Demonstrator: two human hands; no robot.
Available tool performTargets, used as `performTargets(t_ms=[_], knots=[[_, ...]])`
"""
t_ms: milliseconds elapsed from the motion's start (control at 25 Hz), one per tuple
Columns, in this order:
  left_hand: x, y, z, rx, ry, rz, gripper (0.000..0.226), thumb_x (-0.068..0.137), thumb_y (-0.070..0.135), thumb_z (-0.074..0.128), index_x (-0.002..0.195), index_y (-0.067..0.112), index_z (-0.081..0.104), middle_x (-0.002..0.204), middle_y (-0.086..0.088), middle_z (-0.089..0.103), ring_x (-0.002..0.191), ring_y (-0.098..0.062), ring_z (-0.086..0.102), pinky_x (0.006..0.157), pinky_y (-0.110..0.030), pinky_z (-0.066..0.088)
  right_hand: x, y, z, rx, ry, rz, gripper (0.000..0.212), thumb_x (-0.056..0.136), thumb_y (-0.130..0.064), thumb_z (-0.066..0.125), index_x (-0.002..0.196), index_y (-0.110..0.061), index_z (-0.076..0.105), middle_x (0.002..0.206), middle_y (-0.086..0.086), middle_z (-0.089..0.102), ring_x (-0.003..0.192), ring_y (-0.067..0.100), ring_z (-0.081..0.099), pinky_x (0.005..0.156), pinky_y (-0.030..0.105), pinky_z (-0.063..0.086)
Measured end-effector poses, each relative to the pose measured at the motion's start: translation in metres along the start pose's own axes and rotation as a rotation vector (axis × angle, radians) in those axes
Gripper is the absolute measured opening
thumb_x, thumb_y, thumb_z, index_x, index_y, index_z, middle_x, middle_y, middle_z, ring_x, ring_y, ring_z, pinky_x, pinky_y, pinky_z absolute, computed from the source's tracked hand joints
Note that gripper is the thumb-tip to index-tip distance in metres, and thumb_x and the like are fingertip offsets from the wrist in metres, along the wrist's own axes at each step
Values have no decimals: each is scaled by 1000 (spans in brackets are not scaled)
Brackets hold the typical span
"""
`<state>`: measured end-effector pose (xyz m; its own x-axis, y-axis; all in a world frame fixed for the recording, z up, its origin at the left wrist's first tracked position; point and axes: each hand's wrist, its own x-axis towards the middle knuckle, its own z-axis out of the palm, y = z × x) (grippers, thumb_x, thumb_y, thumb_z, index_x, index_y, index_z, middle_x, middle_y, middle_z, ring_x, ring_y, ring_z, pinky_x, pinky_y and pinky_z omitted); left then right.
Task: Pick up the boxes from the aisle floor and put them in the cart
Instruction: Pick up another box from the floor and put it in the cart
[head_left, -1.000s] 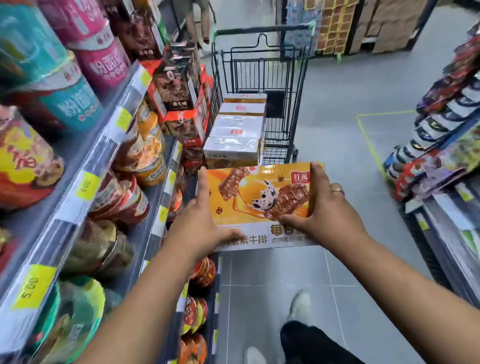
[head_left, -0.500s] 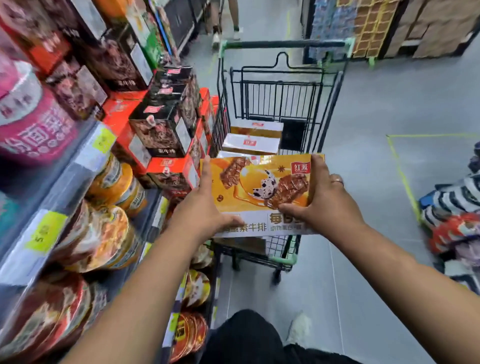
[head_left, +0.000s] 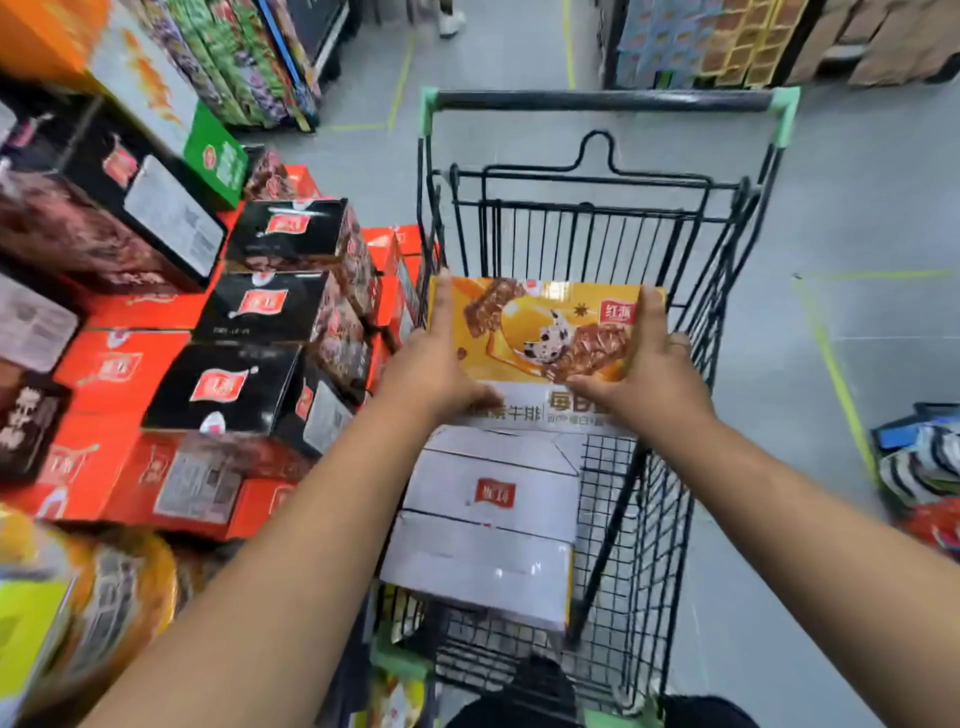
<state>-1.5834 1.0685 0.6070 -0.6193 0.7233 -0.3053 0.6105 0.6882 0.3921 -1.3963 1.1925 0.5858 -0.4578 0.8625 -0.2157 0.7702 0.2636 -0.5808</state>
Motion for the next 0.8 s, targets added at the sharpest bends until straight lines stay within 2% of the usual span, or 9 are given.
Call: performTargets(t_ms=[240, 400, 520, 640, 720, 800], knots=[[107, 1, 8, -42, -17, -37, 143, 67, 40, 87, 144, 37, -33, 133, -22, 50, 107, -34, 59, 88, -39, 46, 103, -17, 26, -38, 15, 0, 123, 63, -52, 83, 147, -41, -6, 135, 27, 39, 110, 41, 57, 100, 49, 46], [155, 2, 28, -13, 56, -35, 137, 70, 40, 85, 146, 36, -29, 138, -23, 43, 115, -38, 57, 91, -45, 48, 154, -17, 36, -119, 0, -11, 119, 68, -42, 85, 146, -41, -6, 129, 27, 42, 99, 42, 61, 92, 49, 49], [187, 6, 33, 36, 88, -50, 128, 77, 37, 80, 148, 34, -26, 141, -25, 38, 113, -41, 57, 91, -49, 47, 184, -19, 41, -118, 10, -54, 106, 76, -32, 80, 146, -36, 0, 123, 22, 44, 92, 37, 62, 86, 41, 50], [216, 9, 35, -8, 169, -39, 116, 84, 30, 73, 150, 37, -22, 145, -28, 30, 111, -42, 57, 88, -48, 47, 199, -14, 53, -52, 9, -75, 92, 81, -29, 76, 142, -32, 7, 116, 16, 48, 89, 26, 57, 80, 32, 45], [222, 8, 42, -33, 170, -47, 109, 86, 27, 70, 151, 38, -17, 147, -26, 29, 110, -41, 57, 86, -45, 46, 199, -5, 62, -20, -14, -85, 85, 83, -25, 73, 139, -32, 10, 119, 15, 52, 93, 25, 58, 84, 36, 51], [221, 3, 50, -27, 103, -75, 107, 86, 25, 69, 151, 39, -14, 149, -25, 26, 111, -42, 57, 89, -45, 46, 197, 1, 66, -38, -48, -89, 81, 85, -23, 70, 140, -33, 11, 123, 17, 51, 95, 26, 58, 87, 40, 53]])
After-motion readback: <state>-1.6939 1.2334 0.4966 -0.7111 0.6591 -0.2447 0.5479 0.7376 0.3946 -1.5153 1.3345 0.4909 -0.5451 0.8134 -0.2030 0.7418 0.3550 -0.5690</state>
